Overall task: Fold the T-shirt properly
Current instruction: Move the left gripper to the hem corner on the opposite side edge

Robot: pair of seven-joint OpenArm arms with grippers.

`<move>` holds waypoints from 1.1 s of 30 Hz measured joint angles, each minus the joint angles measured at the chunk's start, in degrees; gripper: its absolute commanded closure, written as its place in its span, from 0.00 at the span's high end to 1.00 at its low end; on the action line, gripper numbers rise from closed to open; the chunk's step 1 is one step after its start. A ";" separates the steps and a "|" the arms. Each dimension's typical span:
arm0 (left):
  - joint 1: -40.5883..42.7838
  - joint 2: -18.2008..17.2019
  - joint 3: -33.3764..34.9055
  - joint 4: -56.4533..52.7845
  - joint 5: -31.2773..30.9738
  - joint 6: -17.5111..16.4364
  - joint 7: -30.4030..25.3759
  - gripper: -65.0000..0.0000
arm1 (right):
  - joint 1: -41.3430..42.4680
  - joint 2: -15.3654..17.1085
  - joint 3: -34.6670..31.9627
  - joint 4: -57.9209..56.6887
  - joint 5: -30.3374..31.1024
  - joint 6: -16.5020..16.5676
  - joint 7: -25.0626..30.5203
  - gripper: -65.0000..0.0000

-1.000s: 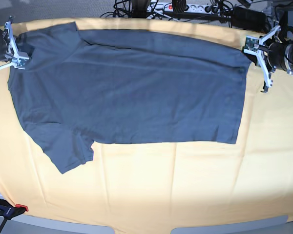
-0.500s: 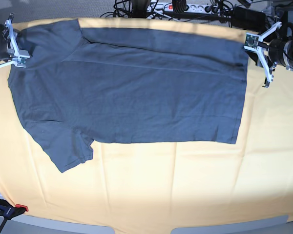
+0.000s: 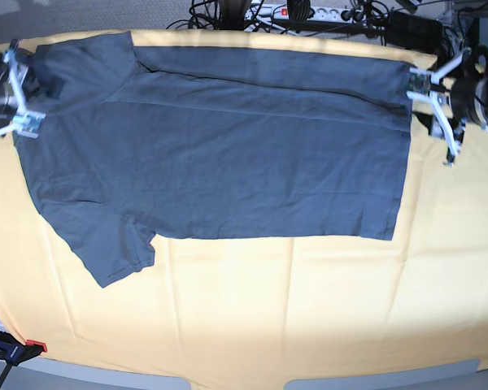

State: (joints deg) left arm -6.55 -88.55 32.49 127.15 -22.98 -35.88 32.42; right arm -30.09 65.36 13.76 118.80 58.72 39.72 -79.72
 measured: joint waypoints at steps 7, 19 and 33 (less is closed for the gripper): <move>-10.93 3.74 -0.15 -5.40 -3.10 31.12 6.03 0.49 | -0.02 0.17 10.51 0.02 -0.57 -8.31 7.32 0.49; -18.88 33.18 -14.19 -51.41 -18.71 27.98 4.79 0.48 | 0.00 -0.37 10.60 -0.81 -0.15 -8.22 7.50 0.49; -19.50 50.31 -25.03 -83.14 -38.75 2.19 5.66 0.48 | -0.04 -0.46 10.60 -0.85 -0.63 -8.24 9.05 0.49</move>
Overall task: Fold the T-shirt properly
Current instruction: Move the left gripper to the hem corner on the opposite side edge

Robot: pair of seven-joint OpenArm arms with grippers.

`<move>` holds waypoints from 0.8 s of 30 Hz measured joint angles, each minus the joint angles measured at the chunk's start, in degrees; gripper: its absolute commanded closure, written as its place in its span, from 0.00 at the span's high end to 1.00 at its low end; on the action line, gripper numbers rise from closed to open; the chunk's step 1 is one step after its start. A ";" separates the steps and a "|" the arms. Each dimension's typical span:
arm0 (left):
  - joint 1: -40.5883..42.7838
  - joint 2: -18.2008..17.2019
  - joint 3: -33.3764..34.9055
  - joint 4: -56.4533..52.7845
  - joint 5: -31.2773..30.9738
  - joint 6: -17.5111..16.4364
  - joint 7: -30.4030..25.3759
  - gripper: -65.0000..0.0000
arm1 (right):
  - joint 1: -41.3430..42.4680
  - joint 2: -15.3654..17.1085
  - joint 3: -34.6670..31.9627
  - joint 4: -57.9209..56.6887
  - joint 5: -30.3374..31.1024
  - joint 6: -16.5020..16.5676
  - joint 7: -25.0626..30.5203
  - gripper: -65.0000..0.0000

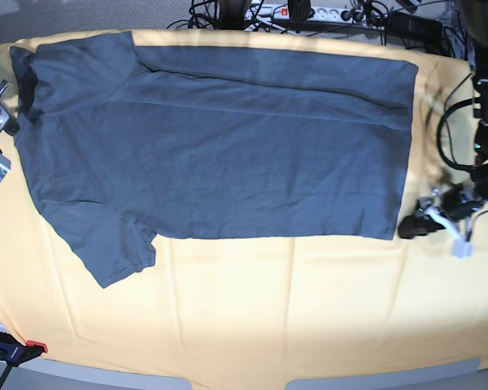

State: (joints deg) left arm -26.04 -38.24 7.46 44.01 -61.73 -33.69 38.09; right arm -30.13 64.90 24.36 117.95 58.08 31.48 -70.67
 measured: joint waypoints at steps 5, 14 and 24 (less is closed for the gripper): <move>-0.17 3.17 -0.11 0.02 -4.66 -0.68 5.25 0.48 | 0.00 0.00 0.00 0.00 0.04 0.00 0.17 0.49; -0.50 5.05 -0.02 0.15 -5.77 2.62 7.61 0.03 | 0.17 -3.15 0.02 0.00 -8.46 -1.73 9.66 0.49; -5.25 5.22 0.42 -0.50 -0.98 6.32 8.50 0.00 | 10.99 -17.90 -0.02 -5.86 -21.55 -9.81 21.66 0.58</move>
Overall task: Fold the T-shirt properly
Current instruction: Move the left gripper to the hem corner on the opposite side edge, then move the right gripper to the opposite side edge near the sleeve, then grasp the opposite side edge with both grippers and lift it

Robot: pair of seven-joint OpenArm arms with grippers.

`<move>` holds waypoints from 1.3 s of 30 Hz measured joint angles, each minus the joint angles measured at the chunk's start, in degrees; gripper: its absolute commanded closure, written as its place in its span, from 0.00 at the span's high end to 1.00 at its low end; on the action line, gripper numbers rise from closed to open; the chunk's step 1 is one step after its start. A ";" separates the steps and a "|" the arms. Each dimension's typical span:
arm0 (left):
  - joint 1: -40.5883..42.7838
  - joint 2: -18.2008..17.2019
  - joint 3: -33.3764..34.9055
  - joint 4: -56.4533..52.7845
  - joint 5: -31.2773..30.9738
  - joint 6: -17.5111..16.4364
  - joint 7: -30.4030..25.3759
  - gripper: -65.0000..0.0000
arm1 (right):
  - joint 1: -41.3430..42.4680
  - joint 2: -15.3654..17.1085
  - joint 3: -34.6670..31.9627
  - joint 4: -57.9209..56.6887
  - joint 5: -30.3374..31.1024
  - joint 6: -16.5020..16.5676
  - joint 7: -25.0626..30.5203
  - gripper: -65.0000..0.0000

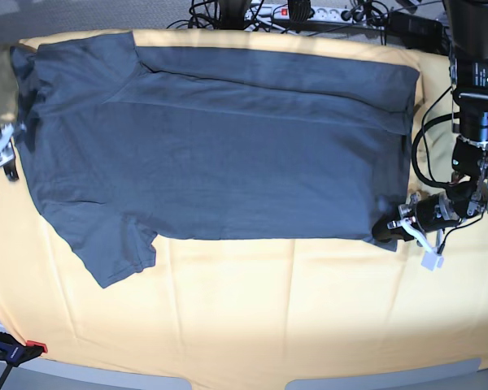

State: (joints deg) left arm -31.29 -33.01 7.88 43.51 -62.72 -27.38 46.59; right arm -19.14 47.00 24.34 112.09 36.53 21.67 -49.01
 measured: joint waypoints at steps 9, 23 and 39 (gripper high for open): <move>-2.36 0.04 0.02 -0.11 3.67 0.24 0.02 0.00 | 23.85 -11.08 0.31 -31.47 7.15 5.38 -2.21 0.58; -2.23 0.00 0.02 -0.07 3.80 0.15 -0.02 0.00 | 46.88 -16.70 -7.28 -70.01 7.54 11.30 -0.96 0.58; -2.23 0.00 0.02 -0.07 3.82 0.17 -0.07 0.00 | 47.89 -23.04 -10.99 -69.94 5.44 14.86 2.01 0.33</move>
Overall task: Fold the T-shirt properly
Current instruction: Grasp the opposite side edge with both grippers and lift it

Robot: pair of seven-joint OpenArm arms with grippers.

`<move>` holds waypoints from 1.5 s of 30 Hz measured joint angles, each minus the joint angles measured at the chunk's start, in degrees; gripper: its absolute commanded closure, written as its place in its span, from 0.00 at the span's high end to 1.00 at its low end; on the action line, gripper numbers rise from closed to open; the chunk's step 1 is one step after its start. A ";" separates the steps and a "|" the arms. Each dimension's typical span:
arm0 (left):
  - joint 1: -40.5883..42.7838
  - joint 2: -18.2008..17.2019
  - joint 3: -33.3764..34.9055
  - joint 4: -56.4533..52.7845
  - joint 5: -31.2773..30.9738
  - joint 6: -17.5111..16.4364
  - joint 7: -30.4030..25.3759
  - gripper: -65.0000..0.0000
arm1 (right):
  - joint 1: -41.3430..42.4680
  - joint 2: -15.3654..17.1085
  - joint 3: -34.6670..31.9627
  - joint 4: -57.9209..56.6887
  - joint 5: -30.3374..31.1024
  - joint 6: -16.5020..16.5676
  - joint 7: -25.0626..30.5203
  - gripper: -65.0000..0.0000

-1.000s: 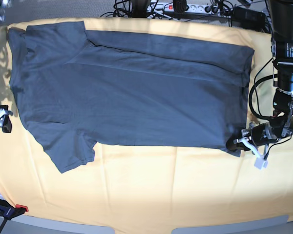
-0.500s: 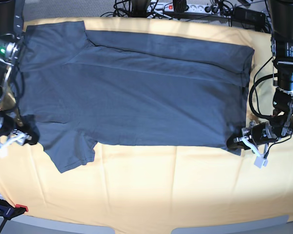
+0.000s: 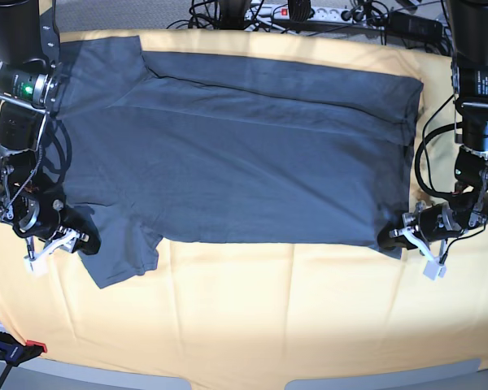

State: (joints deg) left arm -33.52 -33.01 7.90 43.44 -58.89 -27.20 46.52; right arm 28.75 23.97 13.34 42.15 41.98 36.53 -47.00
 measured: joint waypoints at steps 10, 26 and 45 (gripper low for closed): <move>0.00 0.02 0.00 0.00 0.02 0.02 -4.04 0.00 | 4.42 1.60 -0.09 -0.24 -1.75 1.66 3.04 0.00; -5.88 1.27 0.00 -0.04 6.88 -6.16 -9.73 0.00 | 12.26 1.29 -13.05 -0.22 -6.43 3.15 7.37 0.00; -5.73 -2.60 0.00 0.02 -9.75 -12.33 9.01 0.00 | -3.54 11.67 -14.40 27.52 6.12 3.28 -4.50 0.00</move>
State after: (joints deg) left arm -39.24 -35.62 7.90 43.46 -68.64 -39.53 55.53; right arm 25.21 35.64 -1.06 69.67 48.10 39.81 -51.51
